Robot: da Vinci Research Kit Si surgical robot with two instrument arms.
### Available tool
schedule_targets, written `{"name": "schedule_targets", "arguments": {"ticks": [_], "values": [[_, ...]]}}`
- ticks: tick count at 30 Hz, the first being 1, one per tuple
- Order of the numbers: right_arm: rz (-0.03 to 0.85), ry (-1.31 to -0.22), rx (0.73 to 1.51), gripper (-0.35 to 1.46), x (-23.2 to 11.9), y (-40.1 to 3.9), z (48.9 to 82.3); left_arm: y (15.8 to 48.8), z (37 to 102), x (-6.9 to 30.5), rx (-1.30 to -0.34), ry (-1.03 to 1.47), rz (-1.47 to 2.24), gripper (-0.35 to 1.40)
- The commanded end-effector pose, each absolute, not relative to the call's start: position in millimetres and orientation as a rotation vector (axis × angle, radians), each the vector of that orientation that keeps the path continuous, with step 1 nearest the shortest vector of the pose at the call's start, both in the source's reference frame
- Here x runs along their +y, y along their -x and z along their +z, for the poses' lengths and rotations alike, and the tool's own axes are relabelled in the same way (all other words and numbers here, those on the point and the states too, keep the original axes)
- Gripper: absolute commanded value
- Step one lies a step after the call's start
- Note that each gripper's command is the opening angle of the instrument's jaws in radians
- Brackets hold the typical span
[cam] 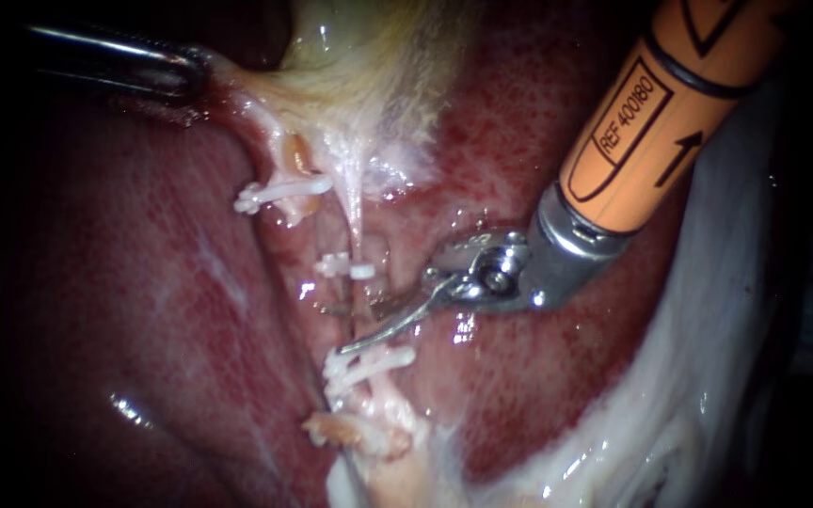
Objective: Go to the cutting position right tube
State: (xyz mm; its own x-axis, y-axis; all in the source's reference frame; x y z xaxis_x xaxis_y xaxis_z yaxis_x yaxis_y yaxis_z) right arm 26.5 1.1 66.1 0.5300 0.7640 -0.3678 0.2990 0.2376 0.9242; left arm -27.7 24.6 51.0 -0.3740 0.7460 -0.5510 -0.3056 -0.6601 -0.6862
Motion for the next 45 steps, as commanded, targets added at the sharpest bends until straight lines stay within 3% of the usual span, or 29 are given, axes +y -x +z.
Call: {"name": "schedule_targets", "arguments": {"ticks": [1, 13, 23, 34, 45], "values": [[0.414, -1.35, 1.037, 1.37, 1.1, -26.8, 66.1, 27.7, 51.0, 24.6, -0.639, 1.177, 2.07, -0.35], [0.51, -1.328, 1.148, 1.33, 1.5, -29.7, 66.6, 27.8, 51.0, 24.7, -0.639, 1.177, 2.069, -0.35], [0.508, -1.325, 1.152, 1.27, 1.3, -30.0, 66.1, 27.8, 51.0, 24.7, -0.639, 1.177, 2.069, -0.35], [0.518, -1.349, 1.18, 1.28, 1.0, -30.5, 63.1, 27.8, 51.0, 24.7, -0.639, 1.177, 2.069, -0.35], [0.519, -1.351, 1.185, 1.28, 0.9, -30.5, 63.2, 27.8, 51.1, 24.7, -0.639, 1.177, 2.069, -0.35]]}}
